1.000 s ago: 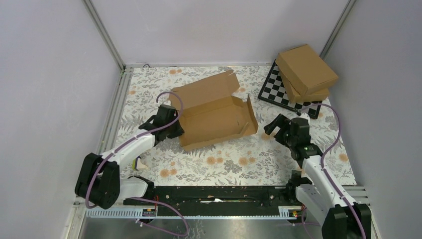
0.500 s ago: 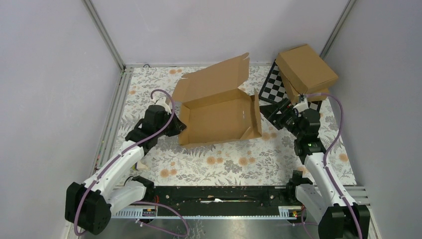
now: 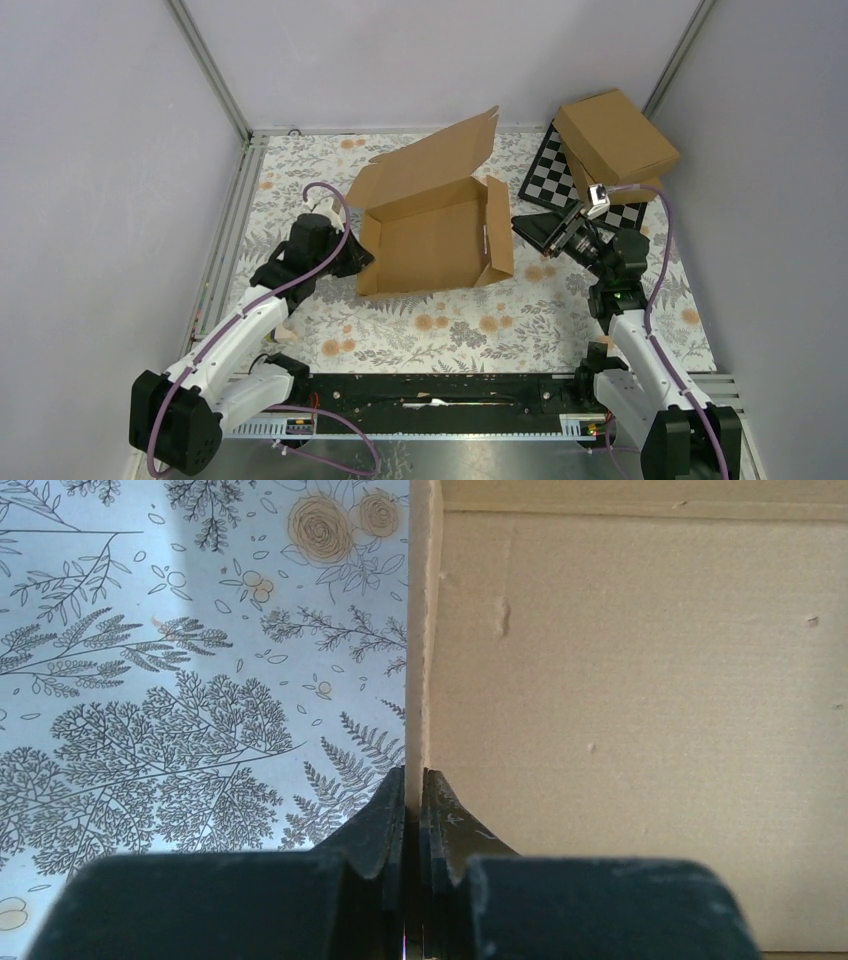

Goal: Fold the paper box

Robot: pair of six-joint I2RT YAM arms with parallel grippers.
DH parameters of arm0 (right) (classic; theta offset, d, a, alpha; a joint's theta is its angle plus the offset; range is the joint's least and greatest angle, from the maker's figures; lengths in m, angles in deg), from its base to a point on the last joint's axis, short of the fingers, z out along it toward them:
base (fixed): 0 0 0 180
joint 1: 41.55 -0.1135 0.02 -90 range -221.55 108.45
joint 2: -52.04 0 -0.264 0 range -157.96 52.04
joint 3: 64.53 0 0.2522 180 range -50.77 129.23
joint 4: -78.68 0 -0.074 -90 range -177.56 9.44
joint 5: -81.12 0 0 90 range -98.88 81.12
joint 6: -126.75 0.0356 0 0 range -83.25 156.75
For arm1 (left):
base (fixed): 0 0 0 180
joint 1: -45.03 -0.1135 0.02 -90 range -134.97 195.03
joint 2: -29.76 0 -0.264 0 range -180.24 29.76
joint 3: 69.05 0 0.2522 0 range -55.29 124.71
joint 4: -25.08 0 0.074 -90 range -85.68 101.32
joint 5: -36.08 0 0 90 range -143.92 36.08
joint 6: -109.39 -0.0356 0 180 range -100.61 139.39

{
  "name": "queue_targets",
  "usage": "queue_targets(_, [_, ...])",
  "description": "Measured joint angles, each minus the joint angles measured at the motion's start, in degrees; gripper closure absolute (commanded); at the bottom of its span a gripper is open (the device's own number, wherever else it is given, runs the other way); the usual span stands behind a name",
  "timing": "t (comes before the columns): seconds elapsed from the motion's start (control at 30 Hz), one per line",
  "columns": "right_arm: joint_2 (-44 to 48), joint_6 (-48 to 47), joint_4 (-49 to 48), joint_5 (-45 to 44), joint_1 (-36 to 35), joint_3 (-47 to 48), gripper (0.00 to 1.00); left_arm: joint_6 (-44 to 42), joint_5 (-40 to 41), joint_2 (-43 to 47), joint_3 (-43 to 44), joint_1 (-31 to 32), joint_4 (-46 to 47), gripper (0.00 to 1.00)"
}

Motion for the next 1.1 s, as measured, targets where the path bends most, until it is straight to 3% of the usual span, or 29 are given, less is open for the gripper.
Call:
queue_targets(0.2, [1.2, -1.8, 2.8, 0.1, -1.8, 0.9, 0.39, 0.0, 2.3, 0.0, 0.0, 0.9, -1.0, 1.0])
queue_targets(0.4, [-0.2, -6.4, 7.6, 0.0, -7.1, 4.2, 0.38, 0.1, 9.0, -1.6, 0.0, 6.0, -1.8, 1.0])
queue_targets(0.77, [-9.5, -22.0, 25.3, -3.7, -11.5, 11.4, 0.36, 0.5, 16.3, -3.7, 0.0, 8.5, -1.6, 1.0])
queue_targets(0.9, [-13.8, -26.3, 29.1, -4.7, -11.8, 12.2, 0.29, 0.6, 16.9, -6.1, -1.2, 8.7, -0.1, 1.0])
queue_targets(1.1, [-13.4, -31.4, 35.0, -11.1, -11.7, 12.8, 0.1, 1.2, 17.4, -11.1, -1.9, 8.9, 1.2, 1.0])
